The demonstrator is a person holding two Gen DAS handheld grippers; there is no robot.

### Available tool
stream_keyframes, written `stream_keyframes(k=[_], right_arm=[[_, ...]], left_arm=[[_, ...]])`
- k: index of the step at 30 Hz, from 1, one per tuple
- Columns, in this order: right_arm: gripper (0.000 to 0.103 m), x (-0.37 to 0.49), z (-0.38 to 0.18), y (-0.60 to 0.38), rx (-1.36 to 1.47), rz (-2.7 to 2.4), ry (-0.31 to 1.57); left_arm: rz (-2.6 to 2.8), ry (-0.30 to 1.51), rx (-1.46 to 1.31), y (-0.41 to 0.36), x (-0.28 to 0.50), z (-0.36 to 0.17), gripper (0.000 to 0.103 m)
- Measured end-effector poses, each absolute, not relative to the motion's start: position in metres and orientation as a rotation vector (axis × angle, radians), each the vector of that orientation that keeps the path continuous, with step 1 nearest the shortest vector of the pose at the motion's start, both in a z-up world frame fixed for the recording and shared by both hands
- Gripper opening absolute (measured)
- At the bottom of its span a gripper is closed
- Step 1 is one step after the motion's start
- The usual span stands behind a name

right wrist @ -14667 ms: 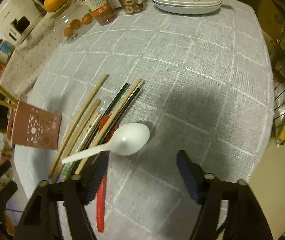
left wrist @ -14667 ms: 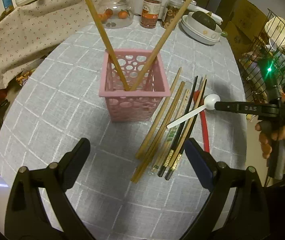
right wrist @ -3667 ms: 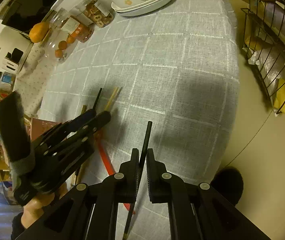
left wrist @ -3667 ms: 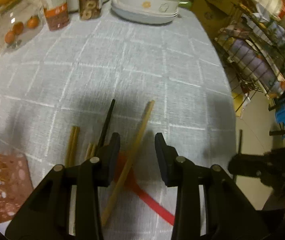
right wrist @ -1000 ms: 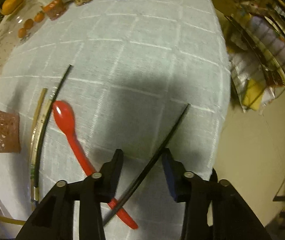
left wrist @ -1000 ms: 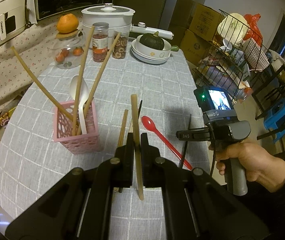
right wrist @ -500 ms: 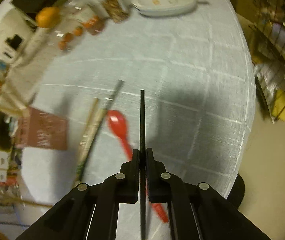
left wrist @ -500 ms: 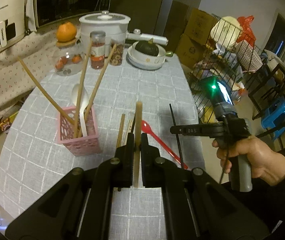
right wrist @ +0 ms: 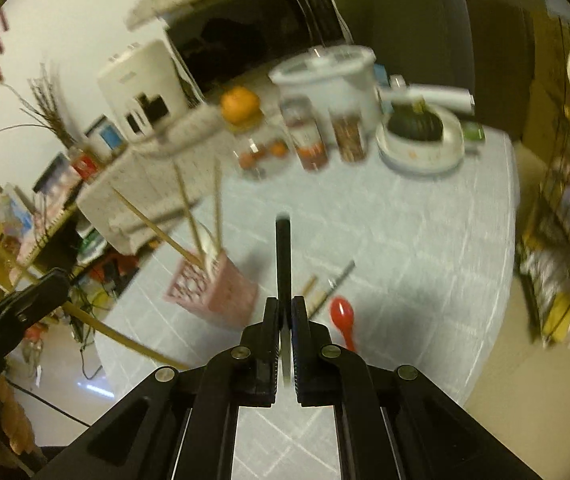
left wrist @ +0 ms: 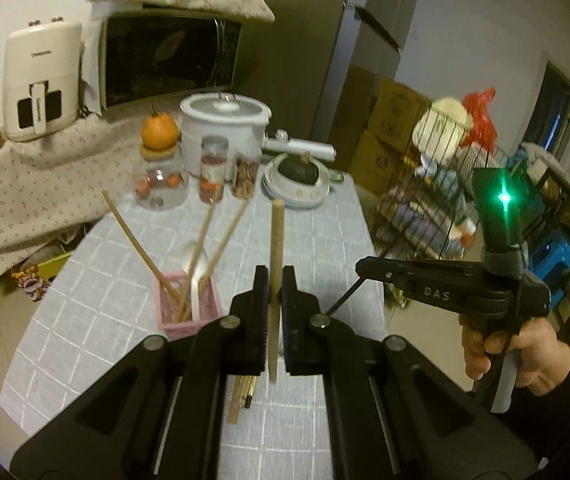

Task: Organize utensils
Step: 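Carry the bamboo and black chopsticks up over the pink holder with both grippers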

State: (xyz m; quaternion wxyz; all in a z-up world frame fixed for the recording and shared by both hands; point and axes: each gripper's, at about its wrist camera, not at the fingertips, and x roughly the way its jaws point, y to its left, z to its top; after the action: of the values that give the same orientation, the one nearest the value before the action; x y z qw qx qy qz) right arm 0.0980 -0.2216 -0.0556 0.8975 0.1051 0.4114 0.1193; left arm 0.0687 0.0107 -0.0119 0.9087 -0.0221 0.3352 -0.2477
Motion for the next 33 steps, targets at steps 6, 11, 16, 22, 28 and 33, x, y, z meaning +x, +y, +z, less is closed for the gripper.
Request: stream_keyframes(k=[6, 11, 16, 22, 28, 33], right_arm=[[0.006, 0.096, -0.018, -0.214, 0.209, 0.297, 0.743], [0.006, 0.099, -0.001, -0.202, 0.218, 0.331, 0.705], [0.006, 0.104, 0.002, -0.19, 0.216, 0.347, 0.701], [0.006, 0.109, 0.002, -0.184, 0.223, 0.347, 0.697], [0.006, 0.115, 0.003, -0.182, 0.244, 0.354, 0.679], [0.006, 0.124, -0.002, -0.178, 0.26, 0.373, 0.681]], left_arm=[[-0.478, 0.6, -0.102, 0.03, 0.067, 0.011, 0.007], [-0.415, 0.534, -0.14, 0.047, 0.073, 0.021, 0.007], [-0.351, 0.513, -0.117, 0.054, 0.089, 0.013, 0.007], [-0.293, 0.526, -0.113, 0.058, 0.108, -0.001, 0.007], [-0.276, 0.551, -0.115, 0.058, 0.126, -0.016, 0.007], [-0.268, 0.622, -0.089, 0.051, 0.142, -0.034, 0.007]])
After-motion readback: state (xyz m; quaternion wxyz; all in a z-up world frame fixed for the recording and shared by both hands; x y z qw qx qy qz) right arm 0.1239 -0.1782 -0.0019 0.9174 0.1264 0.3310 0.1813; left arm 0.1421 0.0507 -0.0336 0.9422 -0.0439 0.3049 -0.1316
